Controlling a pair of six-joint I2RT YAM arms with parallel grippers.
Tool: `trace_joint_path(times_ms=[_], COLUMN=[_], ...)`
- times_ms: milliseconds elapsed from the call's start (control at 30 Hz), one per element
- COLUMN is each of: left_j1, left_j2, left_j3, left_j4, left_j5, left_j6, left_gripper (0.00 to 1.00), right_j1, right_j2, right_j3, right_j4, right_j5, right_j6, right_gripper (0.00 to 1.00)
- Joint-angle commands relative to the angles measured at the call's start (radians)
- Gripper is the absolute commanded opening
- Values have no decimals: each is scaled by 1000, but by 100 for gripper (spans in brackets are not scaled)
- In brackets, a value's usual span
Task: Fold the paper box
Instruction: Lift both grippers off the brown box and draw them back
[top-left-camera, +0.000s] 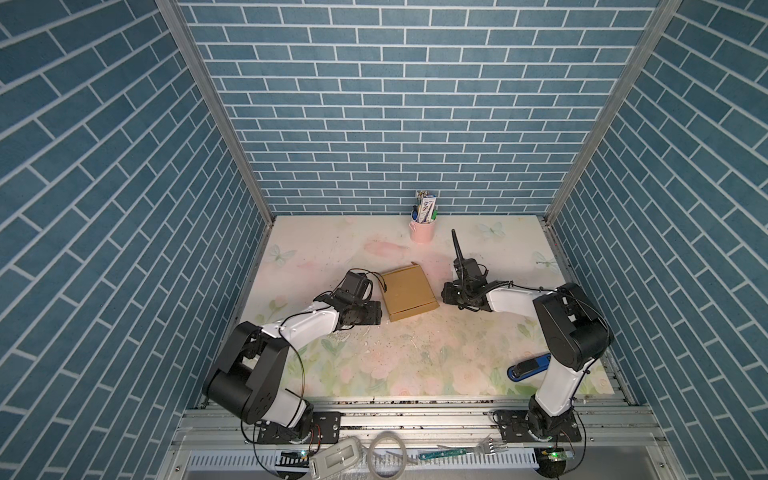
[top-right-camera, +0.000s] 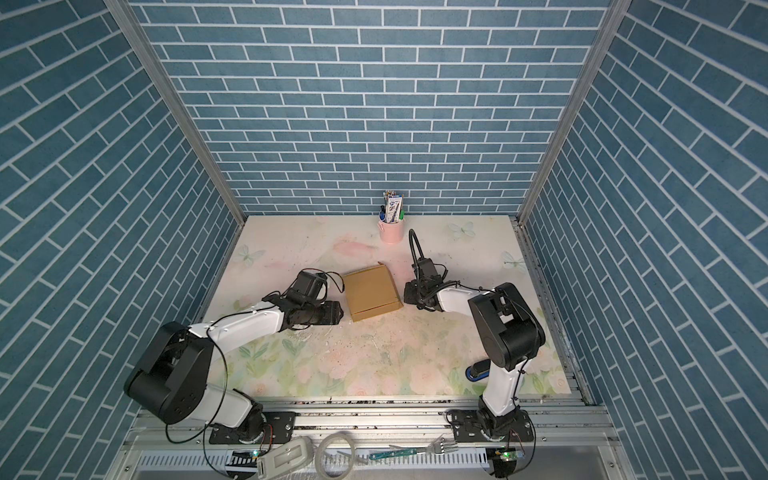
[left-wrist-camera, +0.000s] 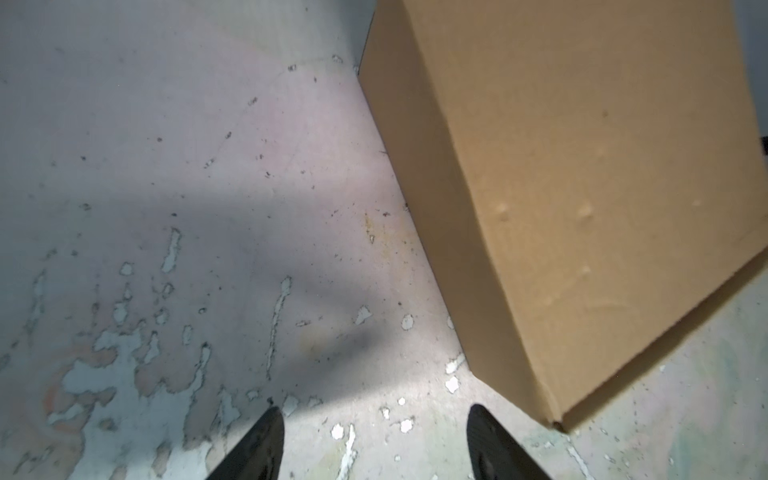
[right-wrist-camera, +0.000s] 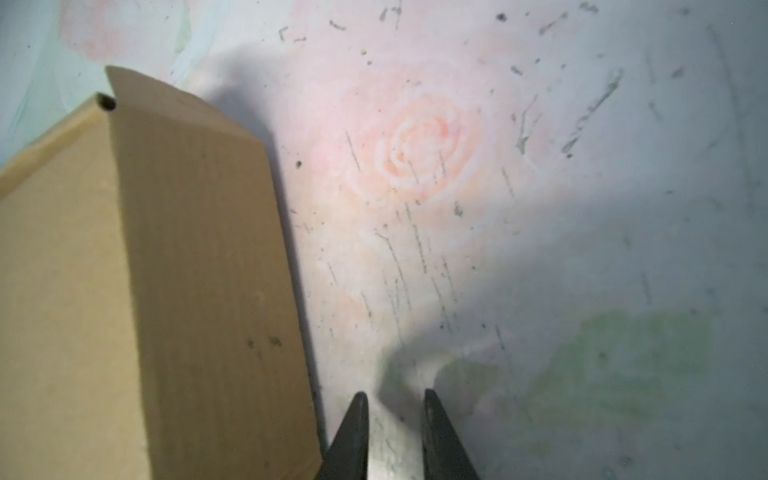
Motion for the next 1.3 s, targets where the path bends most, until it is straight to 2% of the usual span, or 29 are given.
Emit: trace_joint_path(times_ms=[0, 400, 767, 933, 1100, 1267], left_j1=[5, -25, -47, -36, 4, 38], left_j2=[51, 264, 327, 284, 134, -49], left_j3=[29, 128, 182, 195, 206, 227], left_j4=[20, 122, 143, 101, 20, -104], left_j5=[-6, 57, 82, 53, -40, -160], left_j6=[13, 23, 10, 21, 27, 34], left_gripper=[72, 71, 72, 74, 84, 95], right_j1=[33, 80, 87, 54, 1, -60], right_j2=[17, 55, 110, 74, -32, -201], right_j3=[0, -19, 4, 4, 21, 23], right_j4=[-38, 36, 101, 61, -26, -87], right_j5=[-10, -38, -72, -26, 91, 166], right_j6=[8, 108, 184, 146, 33, -64], right_gripper=[25, 24, 25, 30, 50, 60])
